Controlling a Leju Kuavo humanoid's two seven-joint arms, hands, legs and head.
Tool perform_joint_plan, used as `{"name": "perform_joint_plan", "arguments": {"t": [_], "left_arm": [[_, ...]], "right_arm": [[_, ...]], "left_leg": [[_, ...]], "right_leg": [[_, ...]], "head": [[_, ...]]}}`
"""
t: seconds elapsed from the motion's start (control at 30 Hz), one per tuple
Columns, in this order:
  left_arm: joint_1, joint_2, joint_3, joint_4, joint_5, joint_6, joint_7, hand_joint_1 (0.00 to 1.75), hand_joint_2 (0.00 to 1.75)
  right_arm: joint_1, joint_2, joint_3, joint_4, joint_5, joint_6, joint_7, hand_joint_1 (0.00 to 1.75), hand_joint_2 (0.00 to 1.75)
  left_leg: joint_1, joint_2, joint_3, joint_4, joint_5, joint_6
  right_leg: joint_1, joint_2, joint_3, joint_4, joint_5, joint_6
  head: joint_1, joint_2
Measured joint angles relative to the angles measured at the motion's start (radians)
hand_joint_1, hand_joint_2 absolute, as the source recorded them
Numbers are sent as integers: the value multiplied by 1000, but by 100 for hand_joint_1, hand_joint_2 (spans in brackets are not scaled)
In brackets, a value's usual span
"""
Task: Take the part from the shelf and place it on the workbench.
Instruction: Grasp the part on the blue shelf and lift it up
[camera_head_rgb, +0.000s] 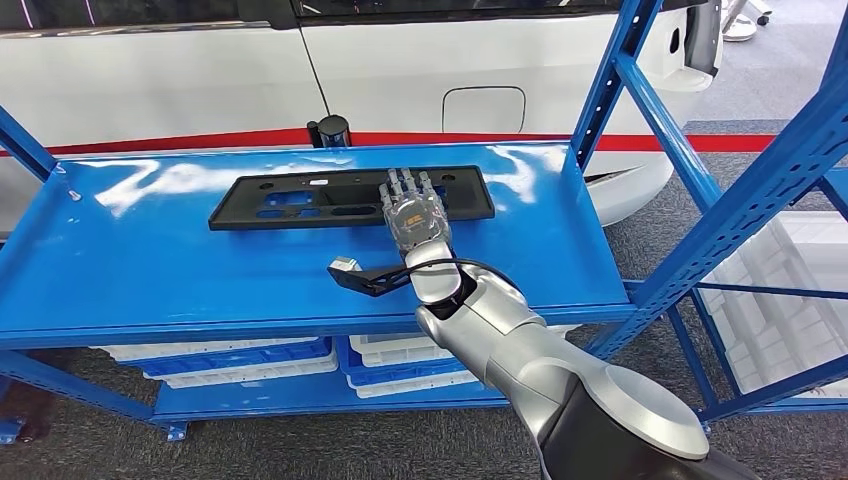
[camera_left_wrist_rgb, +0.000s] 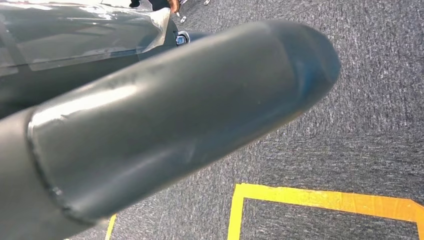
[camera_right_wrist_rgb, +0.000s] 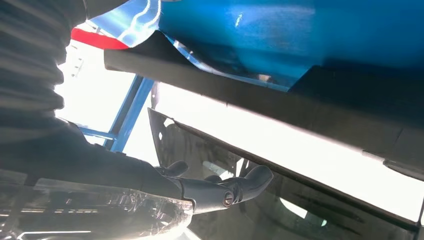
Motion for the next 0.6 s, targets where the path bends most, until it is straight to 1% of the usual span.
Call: {"name": "perform_joint_plan", "arguments": {"t": [0.6], "left_arm": [[-2,1,9,2,-3,-12,-4,0,0]], "right_arm": [[7,0,-2,0,-20,1,-4,0,175]], "left_leg": [[0,0,0,0,0,0]], "right_leg": [[0,0,0,0,0,0]], "head": [[0,0]]}}
